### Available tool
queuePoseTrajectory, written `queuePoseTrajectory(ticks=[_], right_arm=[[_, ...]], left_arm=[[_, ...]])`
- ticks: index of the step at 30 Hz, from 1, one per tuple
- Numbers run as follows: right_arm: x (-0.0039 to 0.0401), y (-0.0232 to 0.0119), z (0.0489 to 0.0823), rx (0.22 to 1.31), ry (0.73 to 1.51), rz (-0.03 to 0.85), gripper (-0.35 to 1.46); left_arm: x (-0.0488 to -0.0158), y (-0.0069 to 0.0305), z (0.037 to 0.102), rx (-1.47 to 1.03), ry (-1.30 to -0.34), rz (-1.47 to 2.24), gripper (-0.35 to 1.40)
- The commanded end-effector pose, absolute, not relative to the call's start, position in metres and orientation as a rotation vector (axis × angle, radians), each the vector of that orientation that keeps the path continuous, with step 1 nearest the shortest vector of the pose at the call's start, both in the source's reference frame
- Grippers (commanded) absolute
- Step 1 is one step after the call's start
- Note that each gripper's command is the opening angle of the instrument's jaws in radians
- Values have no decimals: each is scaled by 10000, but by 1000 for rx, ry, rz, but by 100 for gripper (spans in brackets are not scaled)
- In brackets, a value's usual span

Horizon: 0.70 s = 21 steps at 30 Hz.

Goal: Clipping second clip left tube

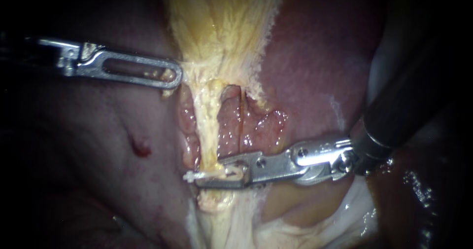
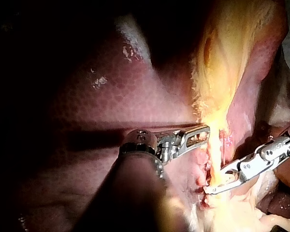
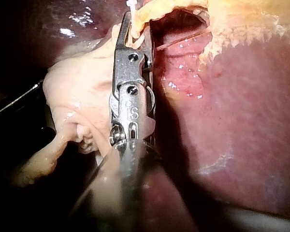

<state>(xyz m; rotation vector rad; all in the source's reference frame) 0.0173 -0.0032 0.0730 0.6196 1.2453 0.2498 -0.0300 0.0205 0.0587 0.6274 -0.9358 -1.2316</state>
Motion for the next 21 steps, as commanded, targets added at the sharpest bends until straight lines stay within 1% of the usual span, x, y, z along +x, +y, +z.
queuePoseTrajectory(ticks=[1, 4, 6, 8, 11, 15, 21], right_arm=[[173, -32, 729, 619, 1248, 252, -8], [173, -32, 729, 620, 1248, 252, -4], [173, -32, 729, 619, 1251, 253, 8], [174, -31, 729, 617, 1259, 257, 27], [177, -30, 730, 617, 1286, 266, 42], [181, -31, 728, 631, 1318, 279, 48], [183, -30, 728, 660, 1349, 303, 50]], left_arm=[[-300, 205, 587, 627, -936, -1232, -35], [-300, 205, 587, 627, -936, -1232, -35], [-300, 205, 587, 627, -936, -1232, -35], [-300, 205, 587, 627, -936, -1232, -35], [-300, 205, 587, 627, -936, -1232, -35], [-300, 205, 587, 627, -936, -1232, -35], [-300, 205, 587, 628, -936, -1232, -35]])
